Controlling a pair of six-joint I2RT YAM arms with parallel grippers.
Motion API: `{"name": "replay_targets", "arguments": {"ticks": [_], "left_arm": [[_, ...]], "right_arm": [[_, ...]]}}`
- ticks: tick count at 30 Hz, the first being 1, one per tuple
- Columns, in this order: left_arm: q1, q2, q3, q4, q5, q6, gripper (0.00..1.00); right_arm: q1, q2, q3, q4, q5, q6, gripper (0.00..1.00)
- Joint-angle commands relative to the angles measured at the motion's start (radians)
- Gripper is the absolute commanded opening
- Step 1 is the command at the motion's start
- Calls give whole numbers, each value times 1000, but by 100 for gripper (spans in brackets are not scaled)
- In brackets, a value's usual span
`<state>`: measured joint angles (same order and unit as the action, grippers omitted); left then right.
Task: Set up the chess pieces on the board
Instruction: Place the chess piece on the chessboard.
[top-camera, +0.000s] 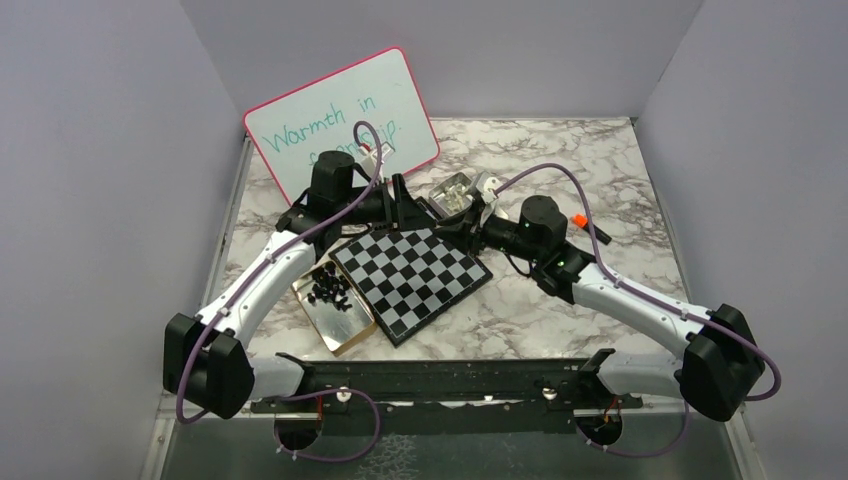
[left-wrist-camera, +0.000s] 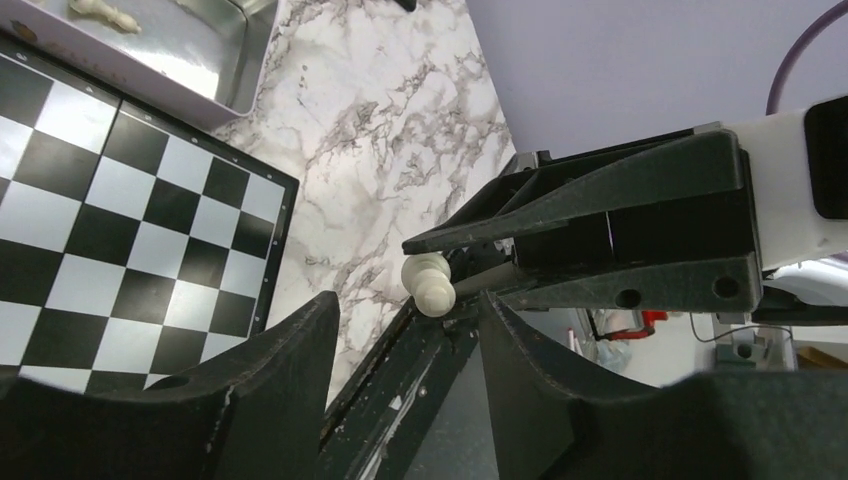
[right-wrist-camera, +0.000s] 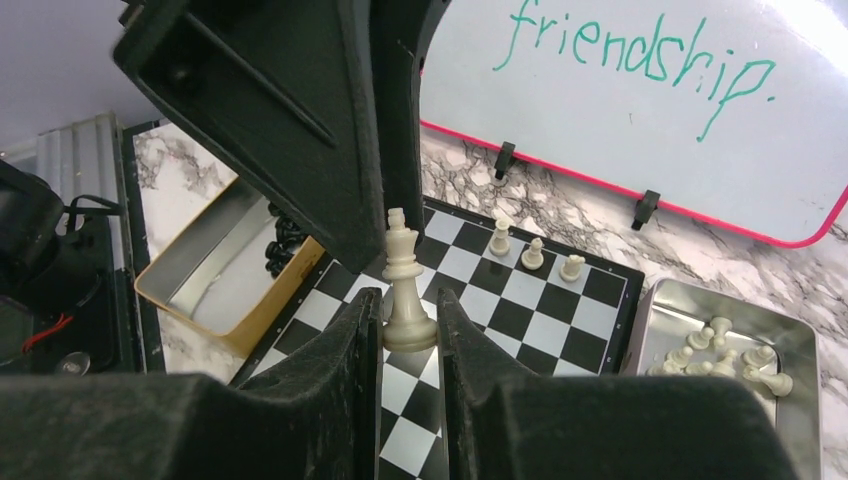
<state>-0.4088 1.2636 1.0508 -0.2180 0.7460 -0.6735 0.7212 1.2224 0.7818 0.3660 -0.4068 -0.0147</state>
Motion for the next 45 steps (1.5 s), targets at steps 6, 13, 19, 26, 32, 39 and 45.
{"name": "replay_targets", "arguments": {"ticks": [6,13,19,26,32,39,45], "left_arm": [[-19,28,-27,72,56,-32,44],[-22,39,-32,75,67,-9,30],[-22,40,-8,20,47,42,21],[-22,45,12,-40,-9,108,16],[-22,51,39,-138,-160,197,15],[-22,51,74,-277,-455,320,15],[-22,90,80,-343,-729,365,15]], "right_arm": [[7,-4,-21,38,-17,12,14],[7,19,-13,21,-33,8,14],[7,30,-8,11,-35,6,14],[7,33,-9,-16,-30,11,27],[7,-2,-21,-60,42,12,65],[7,-75,-76,-74,127,73,100],[7,-148,-123,-59,161,117,100]]}}
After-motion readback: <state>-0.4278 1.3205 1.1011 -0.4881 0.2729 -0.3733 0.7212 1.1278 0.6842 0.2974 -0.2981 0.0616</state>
